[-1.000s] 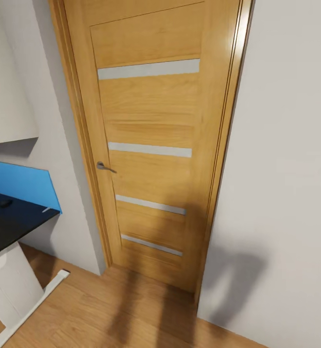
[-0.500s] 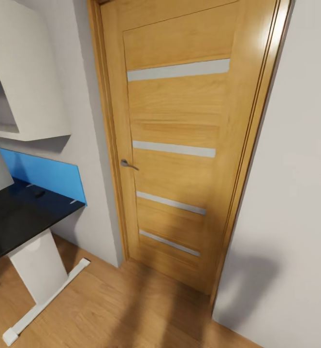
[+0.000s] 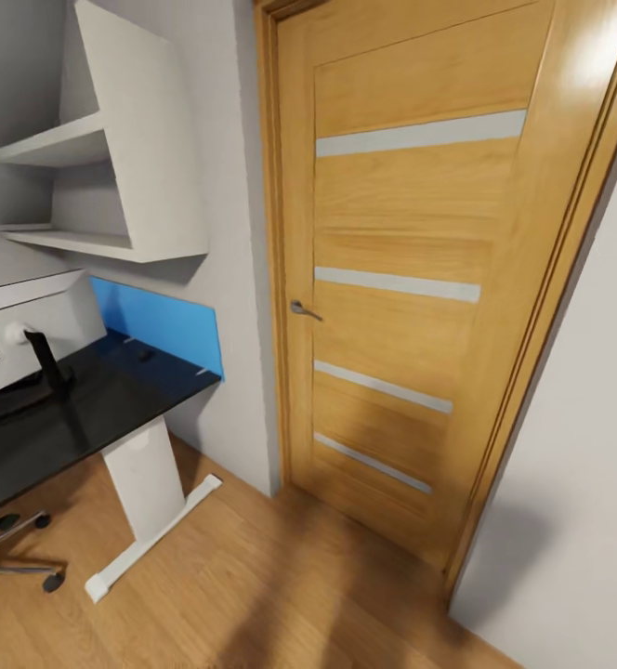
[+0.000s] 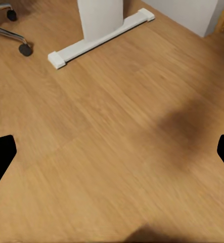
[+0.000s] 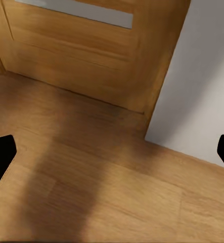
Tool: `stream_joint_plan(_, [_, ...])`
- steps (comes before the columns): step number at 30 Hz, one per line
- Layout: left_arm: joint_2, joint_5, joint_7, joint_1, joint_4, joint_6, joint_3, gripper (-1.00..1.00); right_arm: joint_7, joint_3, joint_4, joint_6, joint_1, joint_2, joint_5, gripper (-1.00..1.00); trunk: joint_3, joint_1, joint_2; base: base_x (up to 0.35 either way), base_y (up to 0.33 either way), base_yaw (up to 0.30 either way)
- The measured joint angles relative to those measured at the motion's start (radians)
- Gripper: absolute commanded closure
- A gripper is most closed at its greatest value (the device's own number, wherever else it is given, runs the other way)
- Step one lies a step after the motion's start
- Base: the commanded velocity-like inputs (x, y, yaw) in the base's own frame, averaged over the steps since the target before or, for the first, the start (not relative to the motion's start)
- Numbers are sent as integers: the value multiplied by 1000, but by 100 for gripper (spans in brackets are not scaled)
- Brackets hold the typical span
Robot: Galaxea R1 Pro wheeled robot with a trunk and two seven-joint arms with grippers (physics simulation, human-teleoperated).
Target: In the bedroom, organize the workspace by keeping the computer under the desk, ensuring the monitor is on the desk, placing the keyboard on the desk next to the monitor, placing the mouse on the desk next to the keyboard, moving the folder from the swivel chair onto the desk next to the mouse, stacking the notebook on top of the folder with the pen on top of the notebook, and positioning the swivel chair next to the desk.
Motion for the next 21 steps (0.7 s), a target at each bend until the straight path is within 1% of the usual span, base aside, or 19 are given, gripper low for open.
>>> stream_joint_plan(15, [1, 0, 0, 0, 0, 1, 0, -100, 0, 0, 0, 2, 0, 0, 0, -100, -10, 0, 0, -2, 2, 265])
stream_joint_plan(17, [1, 0, 0, 0, 0, 1, 0, -100, 0, 0, 0, 2, 0, 0, 0, -100, -11, 0, 0, 0, 0, 181])
stream_joint_plan(21, [1, 0, 0, 0, 0, 1, 0, -100, 7, 2, 0, 3, 0, -3, 1, -100, -12, 0, 0, 0, 6, 34])
